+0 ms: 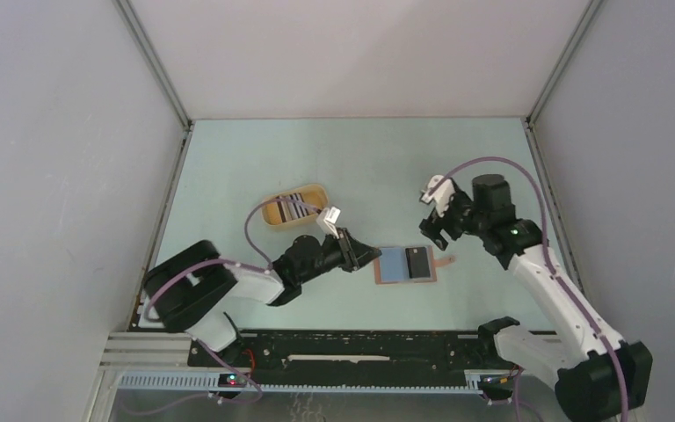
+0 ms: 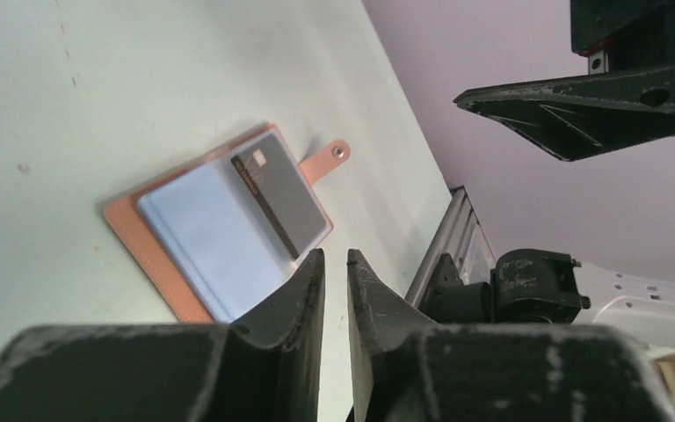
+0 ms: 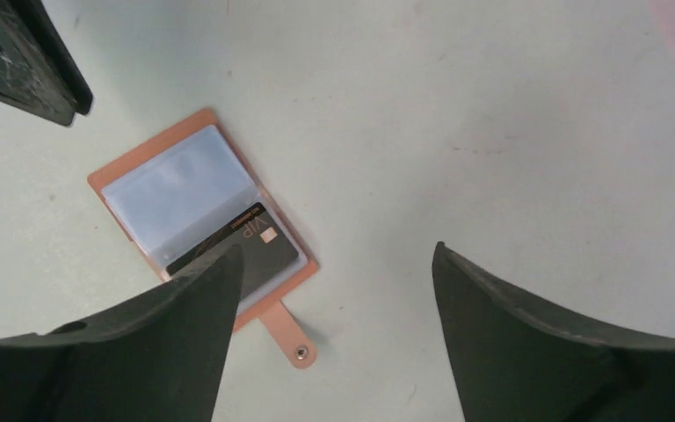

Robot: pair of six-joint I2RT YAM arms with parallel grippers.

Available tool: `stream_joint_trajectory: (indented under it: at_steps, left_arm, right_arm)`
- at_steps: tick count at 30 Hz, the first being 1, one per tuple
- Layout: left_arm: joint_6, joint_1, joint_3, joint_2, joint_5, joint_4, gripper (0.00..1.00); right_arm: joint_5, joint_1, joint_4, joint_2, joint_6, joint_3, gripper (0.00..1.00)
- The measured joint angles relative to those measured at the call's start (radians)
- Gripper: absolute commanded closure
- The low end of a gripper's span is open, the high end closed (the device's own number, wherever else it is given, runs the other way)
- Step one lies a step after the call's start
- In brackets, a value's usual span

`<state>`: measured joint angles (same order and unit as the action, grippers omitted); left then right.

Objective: Put the credit cards into the card holder
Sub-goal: Insert the credit card into the card holder, then close the card holder at the center of the board.

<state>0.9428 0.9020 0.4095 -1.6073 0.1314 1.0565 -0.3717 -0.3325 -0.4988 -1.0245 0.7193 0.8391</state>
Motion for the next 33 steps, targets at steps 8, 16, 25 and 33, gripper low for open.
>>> stream_joint_trajectory:
  at_steps: [8, 16, 25, 33]
  left_arm:
    - [-0.299, 0.019, -0.027, 0.406, -0.201, -0.267, 0.47]
    - [-0.444, 0.018, -0.093, 0.635, -0.396, -0.335, 0.00]
    - [-0.368, 0.005, -0.097, 0.377, -0.209, -0.283, 0.13]
    - [-0.254, 0.026, -0.093, 0.156, -0.127, -0.213, 0.25]
  right_arm:
    - [-0.355, 0.200, -0.087, -0.002, -0.151, 0.064, 0.09]
    - [-0.375, 0.289, -0.228, -0.185, -0.173, 0.091, 0.19]
    - [-0.241, 0.326, -0.323, -0.361, -0.155, 0.111, 0.23]
    - [-0.269, 0.326, -0.388, -0.581, -0.147, 0.175, 0.29]
